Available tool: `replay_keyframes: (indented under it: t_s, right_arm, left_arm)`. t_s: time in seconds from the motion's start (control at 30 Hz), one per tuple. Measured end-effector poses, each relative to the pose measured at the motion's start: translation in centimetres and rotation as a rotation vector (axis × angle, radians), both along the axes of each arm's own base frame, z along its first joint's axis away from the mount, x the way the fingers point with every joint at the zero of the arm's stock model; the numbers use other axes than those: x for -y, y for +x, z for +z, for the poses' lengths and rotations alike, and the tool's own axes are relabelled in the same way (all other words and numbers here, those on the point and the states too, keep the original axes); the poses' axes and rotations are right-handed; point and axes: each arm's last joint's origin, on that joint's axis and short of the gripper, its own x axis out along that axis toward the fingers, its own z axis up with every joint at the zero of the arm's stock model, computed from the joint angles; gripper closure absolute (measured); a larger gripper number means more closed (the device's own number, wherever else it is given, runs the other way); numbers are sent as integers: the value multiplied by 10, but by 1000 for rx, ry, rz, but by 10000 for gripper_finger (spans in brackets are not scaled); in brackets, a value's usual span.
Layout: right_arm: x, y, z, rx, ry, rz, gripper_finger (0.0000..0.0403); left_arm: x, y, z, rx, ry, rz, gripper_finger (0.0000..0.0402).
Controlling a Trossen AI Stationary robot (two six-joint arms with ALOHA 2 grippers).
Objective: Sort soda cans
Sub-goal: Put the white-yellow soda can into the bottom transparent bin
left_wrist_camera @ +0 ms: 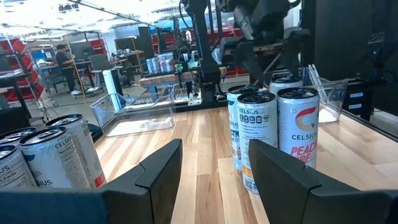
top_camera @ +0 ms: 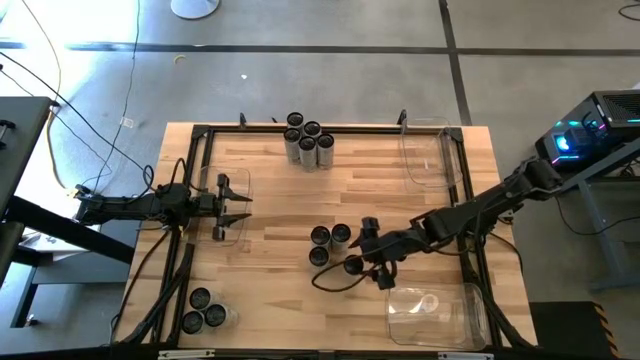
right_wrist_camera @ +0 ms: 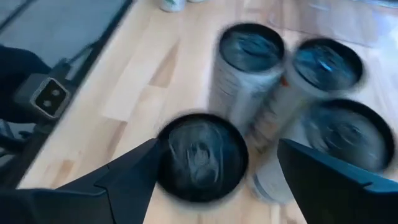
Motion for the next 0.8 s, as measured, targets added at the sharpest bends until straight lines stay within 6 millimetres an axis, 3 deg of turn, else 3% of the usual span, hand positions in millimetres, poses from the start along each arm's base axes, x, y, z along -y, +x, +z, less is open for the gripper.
replay_keyframes:
  t_s: [0.33, 0.8]
  right_arm:
    - [-5, 10, -9, 15, 3, 43, 84]
    - [5, -6, 18, 87, 54, -85, 84]
  left_arm:
    - [0, 0, 0, 0, 0, 0, 223]
    - [0, 0, 0, 0, 0, 0, 222]
